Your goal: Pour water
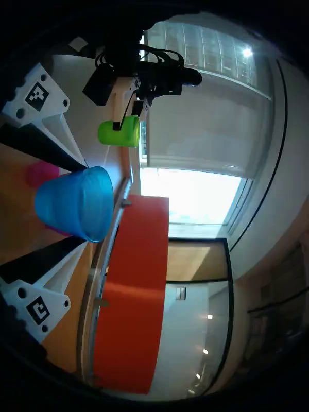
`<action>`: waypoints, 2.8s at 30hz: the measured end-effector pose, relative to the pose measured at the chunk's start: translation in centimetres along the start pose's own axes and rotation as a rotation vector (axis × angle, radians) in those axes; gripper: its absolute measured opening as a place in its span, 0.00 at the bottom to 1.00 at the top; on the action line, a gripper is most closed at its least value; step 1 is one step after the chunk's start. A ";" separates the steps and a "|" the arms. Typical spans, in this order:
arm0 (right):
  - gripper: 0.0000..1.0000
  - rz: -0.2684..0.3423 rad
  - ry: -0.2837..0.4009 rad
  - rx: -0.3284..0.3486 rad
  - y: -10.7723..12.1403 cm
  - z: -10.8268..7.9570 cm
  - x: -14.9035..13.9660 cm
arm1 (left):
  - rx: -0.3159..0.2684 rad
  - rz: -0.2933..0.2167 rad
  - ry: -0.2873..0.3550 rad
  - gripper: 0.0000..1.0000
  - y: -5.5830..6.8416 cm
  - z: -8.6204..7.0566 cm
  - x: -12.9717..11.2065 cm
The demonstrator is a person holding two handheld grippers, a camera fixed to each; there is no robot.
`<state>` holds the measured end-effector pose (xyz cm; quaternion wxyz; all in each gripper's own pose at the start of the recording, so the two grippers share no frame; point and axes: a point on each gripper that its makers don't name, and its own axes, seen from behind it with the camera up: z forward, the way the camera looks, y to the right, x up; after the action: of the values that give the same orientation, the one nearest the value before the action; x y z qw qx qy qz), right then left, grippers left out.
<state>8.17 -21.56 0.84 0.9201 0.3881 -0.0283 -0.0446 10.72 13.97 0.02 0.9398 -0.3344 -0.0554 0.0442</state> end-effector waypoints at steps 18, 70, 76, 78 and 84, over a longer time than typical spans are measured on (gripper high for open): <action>0.88 -0.008 -0.010 0.007 0.3 0.0 0.2 | -0.017 0.003 -0.009 0.84 0.4 0.2 -0.7; 0.88 -0.328 -0.078 0.098 -0.2 1.0 3.4 | -0.155 -0.024 -0.042 0.84 4.4 1.1 -4.7; 0.88 -0.361 -0.082 0.106 -0.4 1.3 3.7 | -0.169 -0.020 -0.043 0.83 5.0 1.2 -5.0; 0.88 -0.373 -0.084 0.109 -0.4 1.4 3.8 | -0.173 -0.021 -0.042 0.84 5.1 1.3 -5.1; 0.88 -0.407 -0.089 0.115 -0.6 1.7 4.2 | -0.192 -0.031 -0.040 0.84 5.6 1.4 -5.4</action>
<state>12.14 -23.62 1.61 0.8662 0.4354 0.0077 -0.2450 4.94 18.56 -2.85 0.9027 -0.4210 -0.0834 0.0310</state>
